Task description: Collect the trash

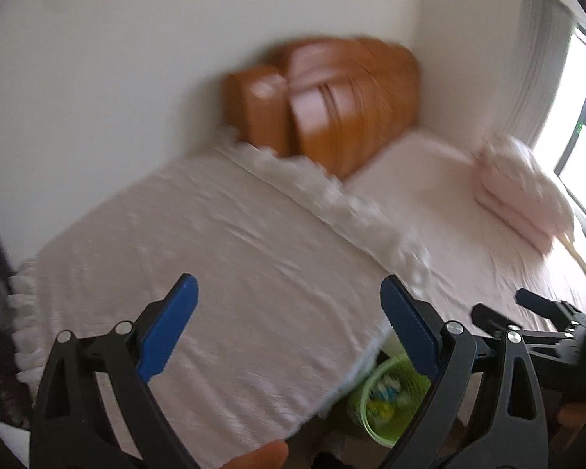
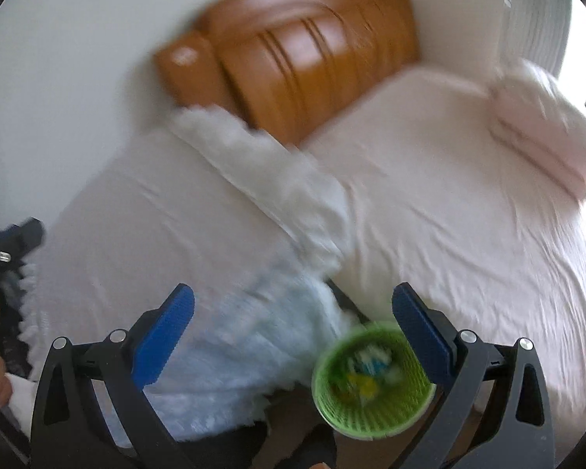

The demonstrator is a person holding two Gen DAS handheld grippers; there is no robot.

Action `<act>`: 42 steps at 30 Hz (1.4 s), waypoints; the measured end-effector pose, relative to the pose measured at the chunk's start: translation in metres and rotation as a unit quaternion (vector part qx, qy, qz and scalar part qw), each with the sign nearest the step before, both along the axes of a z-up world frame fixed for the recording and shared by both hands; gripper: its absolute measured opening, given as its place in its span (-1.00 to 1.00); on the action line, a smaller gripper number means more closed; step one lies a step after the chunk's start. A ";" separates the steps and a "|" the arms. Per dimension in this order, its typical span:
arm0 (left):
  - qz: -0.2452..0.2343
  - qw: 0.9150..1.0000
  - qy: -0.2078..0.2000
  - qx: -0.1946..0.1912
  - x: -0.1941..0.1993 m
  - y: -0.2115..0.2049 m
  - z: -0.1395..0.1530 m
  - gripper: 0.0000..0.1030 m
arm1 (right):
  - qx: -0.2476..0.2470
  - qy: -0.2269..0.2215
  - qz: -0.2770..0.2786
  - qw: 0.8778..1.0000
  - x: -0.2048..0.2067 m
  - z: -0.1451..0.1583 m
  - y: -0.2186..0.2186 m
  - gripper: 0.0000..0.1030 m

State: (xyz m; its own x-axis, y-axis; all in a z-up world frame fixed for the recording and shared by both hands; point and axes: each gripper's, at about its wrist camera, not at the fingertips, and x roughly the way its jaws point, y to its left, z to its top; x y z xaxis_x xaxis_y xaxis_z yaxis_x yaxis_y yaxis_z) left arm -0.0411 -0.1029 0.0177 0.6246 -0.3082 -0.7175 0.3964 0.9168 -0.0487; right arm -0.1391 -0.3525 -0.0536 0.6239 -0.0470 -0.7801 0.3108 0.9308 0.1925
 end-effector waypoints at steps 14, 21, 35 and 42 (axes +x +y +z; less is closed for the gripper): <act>0.127 0.991 -0.046 -0.021 0.002 0.079 0.043 0.87 | -0.023 -0.105 0.123 0.987 0.043 0.103 0.079 0.95; 0.141 0.989 -0.034 -0.029 0.000 0.090 0.039 0.87 | -0.031 -0.099 0.140 0.985 0.056 0.120 0.103 0.95; 0.131 0.991 -0.024 -0.032 0.003 0.089 0.035 0.87 | -0.038 -0.091 0.140 0.985 0.051 0.113 0.105 0.95; 0.132 0.991 -0.020 -0.031 0.004 0.091 0.032 0.87 | -0.039 -0.089 0.140 0.985 0.051 0.111 0.105 0.95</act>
State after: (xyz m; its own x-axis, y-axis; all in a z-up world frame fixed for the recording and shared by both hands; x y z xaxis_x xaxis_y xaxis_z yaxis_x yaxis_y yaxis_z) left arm -0.0373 -0.0124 0.0499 0.7171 -0.1729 -0.6751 0.1464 0.9845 -0.0966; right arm -0.0885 -0.2475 0.0577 0.7473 0.0903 -0.6583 0.0083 0.9894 0.1451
